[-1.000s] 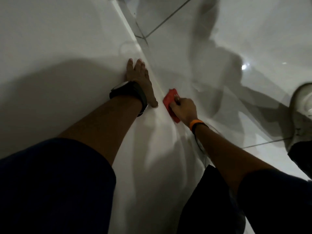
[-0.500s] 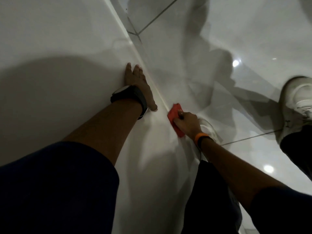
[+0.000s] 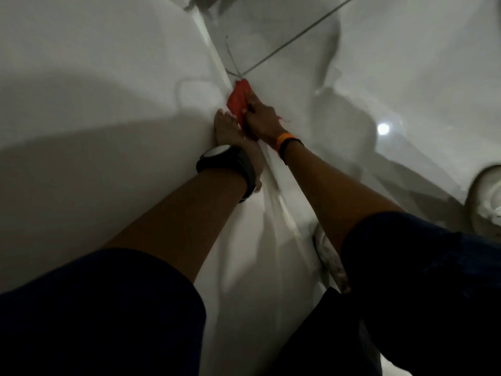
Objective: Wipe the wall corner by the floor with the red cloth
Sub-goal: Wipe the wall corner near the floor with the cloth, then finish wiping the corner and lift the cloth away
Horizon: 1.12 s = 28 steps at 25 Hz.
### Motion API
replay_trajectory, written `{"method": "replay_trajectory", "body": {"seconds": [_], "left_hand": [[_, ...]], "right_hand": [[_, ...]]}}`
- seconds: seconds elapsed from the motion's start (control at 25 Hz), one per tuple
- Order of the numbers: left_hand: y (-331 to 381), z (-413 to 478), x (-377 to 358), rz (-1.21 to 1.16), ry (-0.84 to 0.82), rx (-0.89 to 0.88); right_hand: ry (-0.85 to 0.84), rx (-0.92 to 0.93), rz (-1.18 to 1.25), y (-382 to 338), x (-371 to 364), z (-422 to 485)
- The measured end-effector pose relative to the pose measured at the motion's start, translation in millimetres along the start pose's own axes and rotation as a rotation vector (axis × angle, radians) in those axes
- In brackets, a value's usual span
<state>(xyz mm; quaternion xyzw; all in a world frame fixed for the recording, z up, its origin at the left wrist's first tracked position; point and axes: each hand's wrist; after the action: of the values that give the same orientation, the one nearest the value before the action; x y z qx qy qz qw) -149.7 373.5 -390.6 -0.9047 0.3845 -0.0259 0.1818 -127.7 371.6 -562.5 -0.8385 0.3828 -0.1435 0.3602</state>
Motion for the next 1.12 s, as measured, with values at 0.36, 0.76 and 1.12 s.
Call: {"method": "replay_trajectory", "body": {"seconds": [0.36, 0.76, 1.12], "left_hand": [[33, -8, -28, 0.023, 0.006, 0.007], [34, -92, -25, -0.369, 0.548, 0.150], [-38, -346, 165, -0.720, 1.123, 0.199]], "right_hand": [[0.065, -0.275, -0.062, 147, -35, -170], [0.380, 0.091, -0.108, 54, 58, -274], [0.831, 0.607, -0.276, -204, 293, -529]]}}
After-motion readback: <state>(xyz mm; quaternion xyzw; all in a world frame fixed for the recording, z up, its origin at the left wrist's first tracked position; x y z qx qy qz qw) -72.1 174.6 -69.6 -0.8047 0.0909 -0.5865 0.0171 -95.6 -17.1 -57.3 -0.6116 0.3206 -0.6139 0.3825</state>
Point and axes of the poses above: each hand's wrist, its own z-axis towards the middle knuckle, its own x-axis out of the back of the hand, y = z × x, and after that the axes turned 5 degrees about z, right-handed
